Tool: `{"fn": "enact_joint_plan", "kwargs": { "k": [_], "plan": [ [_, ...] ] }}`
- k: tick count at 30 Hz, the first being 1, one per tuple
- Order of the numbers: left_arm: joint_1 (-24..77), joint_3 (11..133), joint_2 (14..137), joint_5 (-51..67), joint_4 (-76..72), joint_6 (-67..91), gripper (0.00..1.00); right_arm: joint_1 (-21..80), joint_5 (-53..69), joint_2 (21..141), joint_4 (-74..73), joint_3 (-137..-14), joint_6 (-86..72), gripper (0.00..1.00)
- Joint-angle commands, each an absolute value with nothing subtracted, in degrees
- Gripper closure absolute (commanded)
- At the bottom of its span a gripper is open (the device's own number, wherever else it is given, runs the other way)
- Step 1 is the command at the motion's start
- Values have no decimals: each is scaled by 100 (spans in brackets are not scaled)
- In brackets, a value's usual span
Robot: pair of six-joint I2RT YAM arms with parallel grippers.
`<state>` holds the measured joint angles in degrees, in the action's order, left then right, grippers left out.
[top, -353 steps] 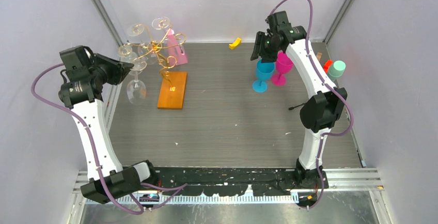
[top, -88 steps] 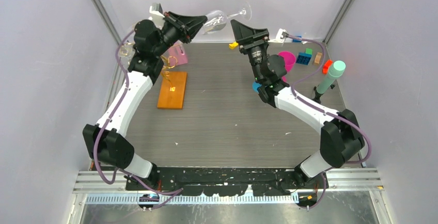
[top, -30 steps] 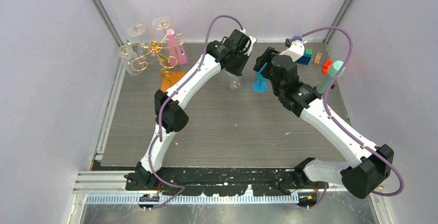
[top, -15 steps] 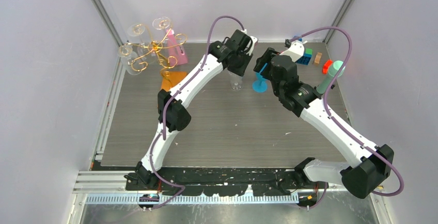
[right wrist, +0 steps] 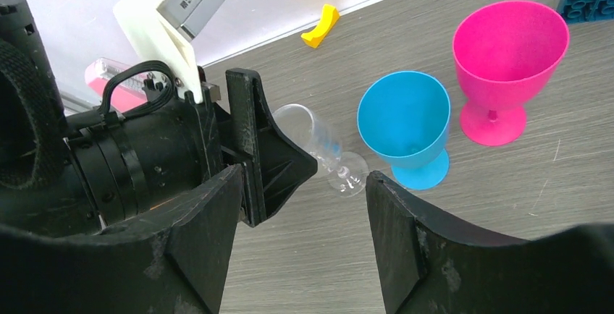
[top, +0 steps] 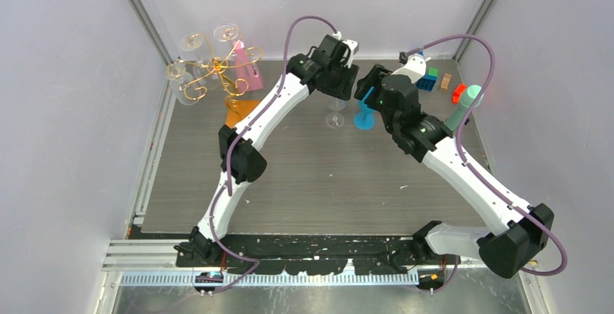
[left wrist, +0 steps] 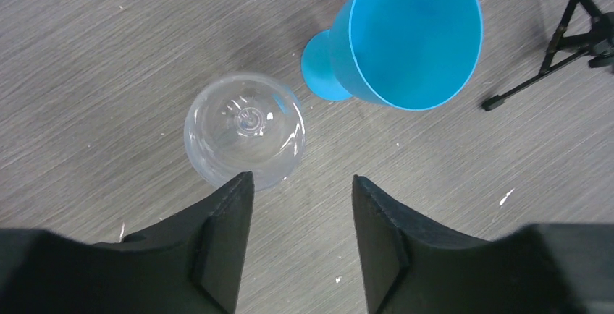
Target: Take the wine glass off the wine glass rack
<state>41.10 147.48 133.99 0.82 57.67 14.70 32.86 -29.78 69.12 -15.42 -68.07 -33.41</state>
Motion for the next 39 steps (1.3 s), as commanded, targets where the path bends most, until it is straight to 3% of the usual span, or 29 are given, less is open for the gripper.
{"fn": "enact_joint_plan", "kwargs": {
  "k": [1, 5, 16, 24, 27, 31, 35, 39],
  "plan": [
    [3861, 14932, 12701, 657, 5310, 1723, 42, 3261, -2930, 6820, -1409, -7194, -3350, 32],
    [3696, 14764, 12126, 877, 5125, 1424, 24, 3261, -2767, 6651, -1056, -7140, -3273, 32],
    [2566, 14144, 10342, 954, 5126, 1448, 1, 3252, -2652, 6779, -686, -6997, -3334, 32],
    [924, 13267, 9336, 600, 5306, 1824, 0, 3244, -2284, 7132, -684, -7155, -3441, 32],
    [-210, 13488, 9332, 958, 5988, 2293, 0, 3235, -2229, 7214, -686, -7164, -3434, 33],
    [-1875, 12971, 9106, 2282, 5894, 3139, 0, 3214, -2249, 7252, -685, -7122, -3442, 33],
    [-3060, 11734, 8600, 3235, 5270, 4043, 10, 3193, -2211, 7321, -686, -7138, -3456, 33],
    [-3350, 10945, 8251, 3339, 5022, 4363, 18, 3168, -2190, 7390, -686, -7172, -3454, 33]
  ]
}}
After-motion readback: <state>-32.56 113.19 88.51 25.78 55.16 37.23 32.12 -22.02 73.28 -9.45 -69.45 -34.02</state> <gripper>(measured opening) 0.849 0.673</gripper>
